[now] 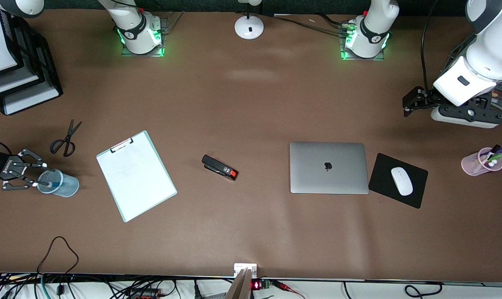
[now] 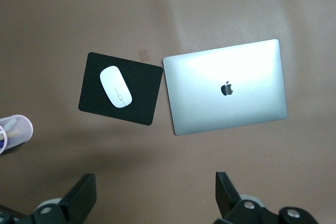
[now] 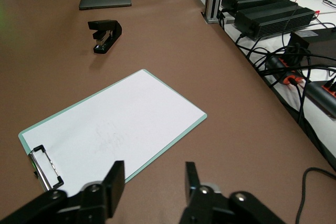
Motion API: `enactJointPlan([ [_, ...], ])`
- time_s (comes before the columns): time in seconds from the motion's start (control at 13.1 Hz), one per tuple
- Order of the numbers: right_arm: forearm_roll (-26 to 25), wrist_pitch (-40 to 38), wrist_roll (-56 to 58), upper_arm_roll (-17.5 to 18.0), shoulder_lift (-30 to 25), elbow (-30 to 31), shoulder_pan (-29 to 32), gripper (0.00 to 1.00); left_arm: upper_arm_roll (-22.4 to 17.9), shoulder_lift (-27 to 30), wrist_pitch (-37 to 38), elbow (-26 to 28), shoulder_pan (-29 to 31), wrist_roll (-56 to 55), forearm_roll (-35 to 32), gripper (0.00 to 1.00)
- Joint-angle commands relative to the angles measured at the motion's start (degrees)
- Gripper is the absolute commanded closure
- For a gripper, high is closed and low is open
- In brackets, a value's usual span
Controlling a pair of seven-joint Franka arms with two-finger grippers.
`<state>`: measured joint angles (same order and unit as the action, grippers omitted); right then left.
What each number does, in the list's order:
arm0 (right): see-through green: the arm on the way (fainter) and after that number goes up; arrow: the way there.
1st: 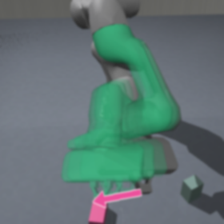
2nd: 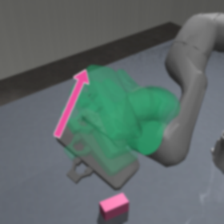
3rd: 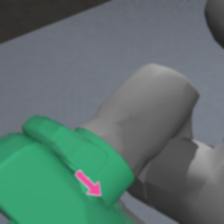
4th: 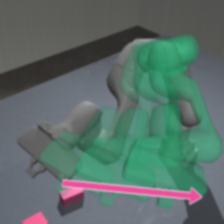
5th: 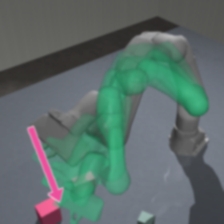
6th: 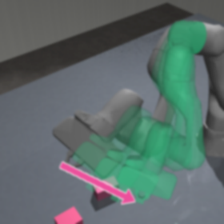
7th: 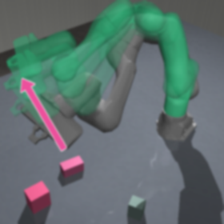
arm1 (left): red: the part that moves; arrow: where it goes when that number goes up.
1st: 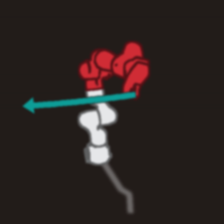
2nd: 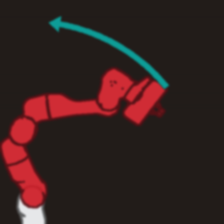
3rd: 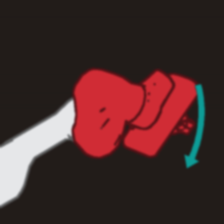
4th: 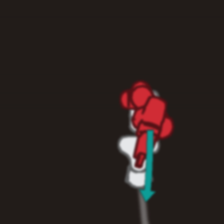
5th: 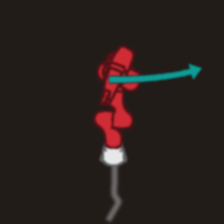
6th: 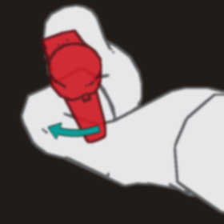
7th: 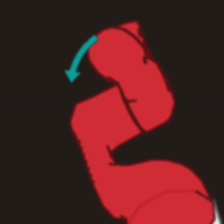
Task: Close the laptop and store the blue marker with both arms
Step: 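Lower the blue marker into the light-blue cup and open the right gripper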
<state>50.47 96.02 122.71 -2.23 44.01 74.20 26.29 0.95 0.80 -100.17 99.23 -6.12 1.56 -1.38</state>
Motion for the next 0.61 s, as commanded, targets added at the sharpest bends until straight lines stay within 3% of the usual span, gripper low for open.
enactJointPlan([
  [0.0,-1.67,-1.71,-4.38,0.56,-1.46,-1.69,0.6,0.0,-0.16,-0.35,-0.03,-0.88,-0.12,0.81,-1.08,0.0],
  [0.23,-7.73,-1.71,-14.56,1.0,-5.5,-1.78,-0.88,0.0,-0.16,-0.36,-0.03,-0.88,-0.12,0.81,-1.08,0.0],
  [0.53,-20.89,-1.71,-35.28,0.74,-12.7,-2.82,-9.74,0.0,-0.16,-0.36,-0.03,-0.88,-0.12,0.99,-1.08,0.0],
])
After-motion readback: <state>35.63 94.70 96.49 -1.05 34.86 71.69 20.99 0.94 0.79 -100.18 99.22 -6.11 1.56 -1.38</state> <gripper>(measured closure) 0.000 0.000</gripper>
